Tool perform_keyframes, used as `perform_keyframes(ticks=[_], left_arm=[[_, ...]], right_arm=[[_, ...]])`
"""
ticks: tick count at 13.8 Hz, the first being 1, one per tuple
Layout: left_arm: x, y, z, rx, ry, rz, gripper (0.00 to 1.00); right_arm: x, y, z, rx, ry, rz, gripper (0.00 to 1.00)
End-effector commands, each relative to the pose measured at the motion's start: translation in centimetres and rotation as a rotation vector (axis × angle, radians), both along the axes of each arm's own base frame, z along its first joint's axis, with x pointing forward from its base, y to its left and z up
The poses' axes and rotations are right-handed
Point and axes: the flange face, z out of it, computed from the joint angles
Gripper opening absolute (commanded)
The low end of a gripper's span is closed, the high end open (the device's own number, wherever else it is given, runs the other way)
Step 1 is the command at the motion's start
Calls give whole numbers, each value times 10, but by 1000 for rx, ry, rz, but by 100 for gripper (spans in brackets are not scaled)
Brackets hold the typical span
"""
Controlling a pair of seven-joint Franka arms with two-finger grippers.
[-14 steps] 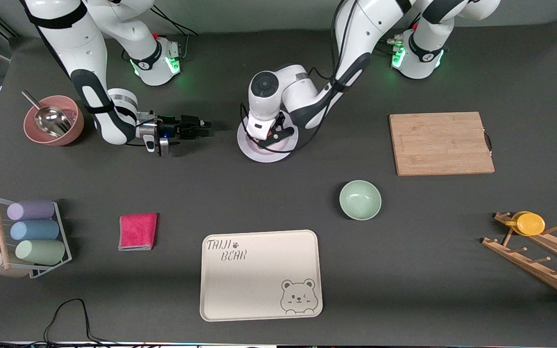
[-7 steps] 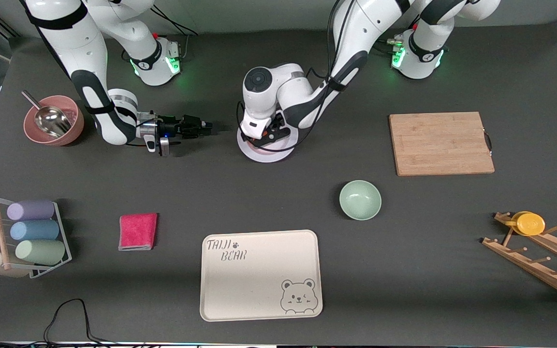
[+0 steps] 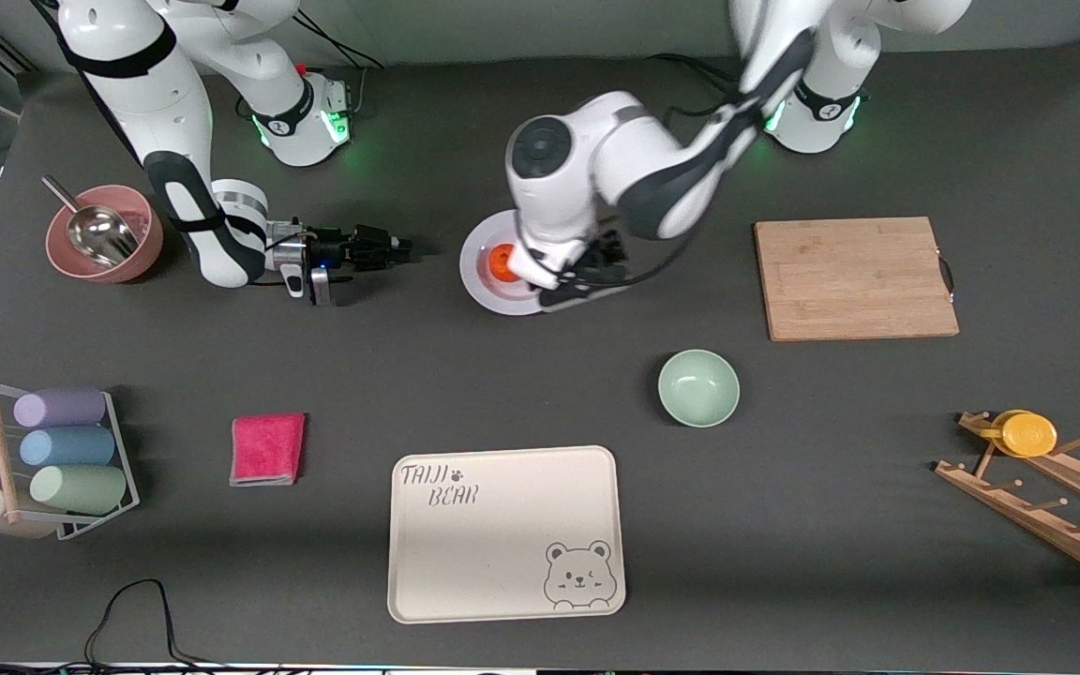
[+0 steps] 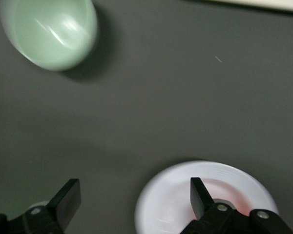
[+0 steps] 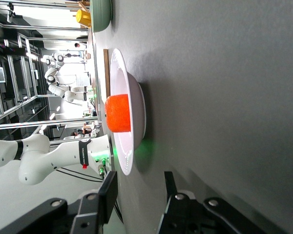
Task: Place orange and plate with both arms
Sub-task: 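Carry the orange with the left gripper and set it on the plate, then withdraw the left gripper while the right gripper grips the plate rim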
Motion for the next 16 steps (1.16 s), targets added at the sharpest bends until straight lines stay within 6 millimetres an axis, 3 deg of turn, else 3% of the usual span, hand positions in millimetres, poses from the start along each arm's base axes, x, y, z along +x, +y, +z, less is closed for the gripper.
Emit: perform_keyframes(ticks=[1,3,4,5,6,7,8,10,12,13,16], left_arm=[[63,129,48,21,74,-129,100],[129,250,59,-48,70,-211,100],[148,287,78,-121,53,-192,100],[153,300,97,-144,26,-169,100],[142,310,119,-97,33,-155,100],[133,334,147,-59,15,-114,100],[131,367,163,-60,-1,-70,100],[127,420,176,-126,3,-52,100],[119,464,174,-162,48,-196,100],[113,473,182,-186,52,-225,100],[102,471,204,-176,25,-226,100]], right_arm=[[7,9,-4,9,-34,-36,46],[11,22,-7,1,-41,-28,46],[14,23,-10,-7,-42,-40,46],[14,32,-11,-14,-48,-28,46],[17,42,-10,-20,-60,-29,46],[16,50,-10,-19,-62,-39,46],[16,58,-12,-19,-63,-45,46],[19,74,-12,-13,-76,-52,46],[20,91,-15,-9,-83,-57,46],[21,97,-16,-6,-87,-57,46],[25,108,-21,-6,-93,-53,46]])
